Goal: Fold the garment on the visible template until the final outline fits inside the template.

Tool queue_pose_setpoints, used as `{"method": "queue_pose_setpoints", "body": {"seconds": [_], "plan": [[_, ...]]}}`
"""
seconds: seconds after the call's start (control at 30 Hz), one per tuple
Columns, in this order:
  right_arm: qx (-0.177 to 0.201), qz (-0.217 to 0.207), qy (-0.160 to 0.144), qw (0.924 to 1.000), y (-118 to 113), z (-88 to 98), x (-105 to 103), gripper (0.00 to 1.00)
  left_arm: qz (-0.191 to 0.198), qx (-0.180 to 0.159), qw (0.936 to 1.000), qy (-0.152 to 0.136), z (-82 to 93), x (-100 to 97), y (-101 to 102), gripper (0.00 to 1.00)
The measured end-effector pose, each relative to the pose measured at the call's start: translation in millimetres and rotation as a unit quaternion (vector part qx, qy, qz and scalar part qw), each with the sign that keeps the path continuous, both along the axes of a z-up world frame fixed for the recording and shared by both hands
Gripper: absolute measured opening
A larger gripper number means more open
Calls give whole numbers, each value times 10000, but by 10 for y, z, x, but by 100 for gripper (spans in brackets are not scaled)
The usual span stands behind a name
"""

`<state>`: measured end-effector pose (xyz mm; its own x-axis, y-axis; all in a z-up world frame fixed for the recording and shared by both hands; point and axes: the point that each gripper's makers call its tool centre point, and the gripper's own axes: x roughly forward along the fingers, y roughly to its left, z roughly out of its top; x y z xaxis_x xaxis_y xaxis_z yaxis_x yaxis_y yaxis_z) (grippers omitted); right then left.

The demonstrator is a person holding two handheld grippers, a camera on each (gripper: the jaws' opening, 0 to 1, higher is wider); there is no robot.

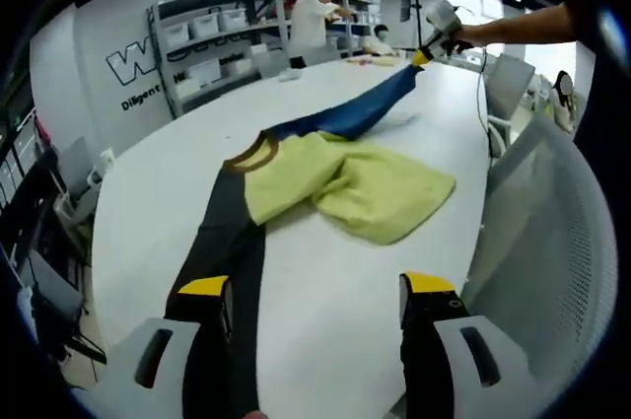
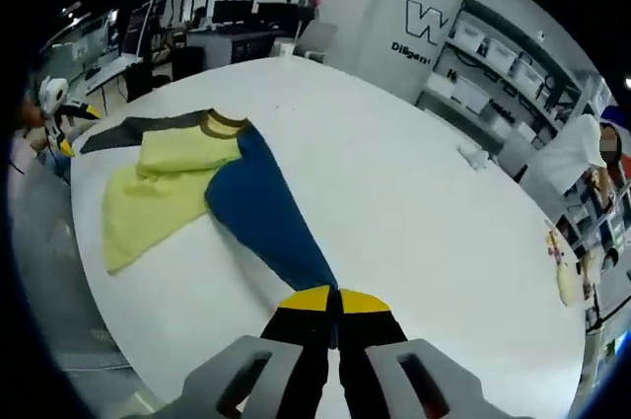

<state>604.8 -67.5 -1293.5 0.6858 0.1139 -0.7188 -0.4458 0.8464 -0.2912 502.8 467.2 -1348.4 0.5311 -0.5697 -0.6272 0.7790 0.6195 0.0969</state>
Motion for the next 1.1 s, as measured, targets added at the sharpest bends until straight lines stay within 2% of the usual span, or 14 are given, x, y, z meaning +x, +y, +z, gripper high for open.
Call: {"method": "queue_pose_setpoints", "body": {"seconds": [0.13, 0.3, 0.4, 0.53, 0.57, 0.63, 0.7, 0.77, 0.83, 0.93, 1.0, 1.1], "plan": [[-337, -186, 151, 9991, -262, -76, 155, 0, -18, 33, 10000, 44, -10, -2, -17, 65], [-378, -348, 293, 9983, -341, -126, 254, 0, -24, 22, 10000, 71, 0, 16, -43, 65], [-343, -482, 491, 9970, -384, -232, 291, 0, -20, 43, 9999, 120, -19, 35, -51, 65], [75, -840, 803, 9932, -383, -383, 300, 0, 5, 61, 9998, 184, -32, 57, -50, 65], [232, -917, 967, 9908, -356, -417, 275, 0, 13, 71, 9998, 195, -33, 61, -45, 65], [331, -858, 1052, 9902, -320, -418, 264, 0, 29, 68, 9998, 207, -23, 68, -44, 65], [508, -740, 1354, 9867, -238, -422, 167, 0, 21, 76, 9997, 221, -18, 79, -41, 65], [655, -568, 1516, 9846, -170, -370, 75, 0, 30, 88, 9997, 220, -16, 115, -27, 65], [913, -578, 1655, 9803, -122, -281, -17, 0, 68, 84, 9997, 225, -9, 155, -18, 65], [1419, -681, 2014, 9668, -84, -158, -149, 0, 89, 92, 9996, 239, -17, 204, -19, 65], [1639, -810, 2088, 9607, -162, -111, -121, 0, 87, 103, 9996, 258, -32, 228, -35, 65], [1541, -960, 2079, 9612, -355, -145, -27, 0, 88, 97, 9995, 279, -35, 246, -78, 65]]}}
